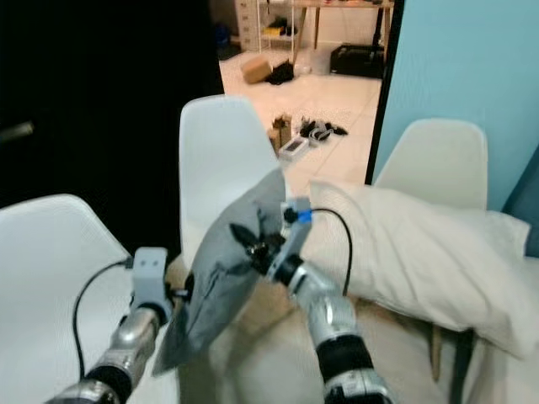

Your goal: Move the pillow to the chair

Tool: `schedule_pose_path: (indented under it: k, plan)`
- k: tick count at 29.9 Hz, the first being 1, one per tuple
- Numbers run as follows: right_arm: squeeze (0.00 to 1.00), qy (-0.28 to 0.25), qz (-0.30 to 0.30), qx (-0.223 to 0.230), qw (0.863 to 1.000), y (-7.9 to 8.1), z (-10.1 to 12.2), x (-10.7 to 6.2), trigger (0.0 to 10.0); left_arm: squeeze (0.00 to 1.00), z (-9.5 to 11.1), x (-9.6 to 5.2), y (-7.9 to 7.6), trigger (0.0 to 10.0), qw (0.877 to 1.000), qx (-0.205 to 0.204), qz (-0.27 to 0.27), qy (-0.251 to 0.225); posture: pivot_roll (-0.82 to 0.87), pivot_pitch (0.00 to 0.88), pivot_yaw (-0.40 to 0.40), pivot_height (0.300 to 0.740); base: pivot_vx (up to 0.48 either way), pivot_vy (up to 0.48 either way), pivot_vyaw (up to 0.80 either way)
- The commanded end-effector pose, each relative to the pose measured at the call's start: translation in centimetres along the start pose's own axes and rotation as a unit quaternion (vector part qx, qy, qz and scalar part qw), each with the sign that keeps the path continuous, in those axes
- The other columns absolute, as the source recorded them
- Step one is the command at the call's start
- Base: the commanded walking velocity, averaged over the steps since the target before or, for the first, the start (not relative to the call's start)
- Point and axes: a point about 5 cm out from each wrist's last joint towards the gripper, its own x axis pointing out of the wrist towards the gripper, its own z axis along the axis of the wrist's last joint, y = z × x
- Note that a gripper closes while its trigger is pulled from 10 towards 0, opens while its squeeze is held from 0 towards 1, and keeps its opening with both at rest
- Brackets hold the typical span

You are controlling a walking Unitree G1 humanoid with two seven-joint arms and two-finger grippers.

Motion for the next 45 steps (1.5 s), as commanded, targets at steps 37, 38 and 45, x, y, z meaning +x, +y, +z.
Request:
schedule_pose_path:
  k: [37, 38, 45]
  plan:
    - [0.0, -0.034, 0.103, -0.001, 0.994, 3.2, 1.5, 2.0, 10.0, 0.0, 0.8, 0.2, -0.1, 10.0, 0.999, 0.029, 0.012, -0.021, -0.09, 0.0, 0.04, 0.74, 0.417, 0.0, -0.01]
    - [0.0, -0.027, 0.103, 0.003, 0.994, 3.1, 1.3, 2.0, 10.0, 0.0, 0.7, 0.2, 0.0, 10.0, 0.999, 0.035, 0.017, -0.017, -0.09, 0.0, 0.04, 0.74, 0.386, 0.0, 0.8]
    - [0.0, 0.005, 0.022, -0.001, 1.0, 1.5, 0.4, 2.1, 10.0, 0.0, 0.3, 0.2, 0.0, 10.0, 0.999, 0.046, 0.024, 0.0, -0.09, 0.0, 0.043, 0.74, 0.156, 0.0, 0.34]
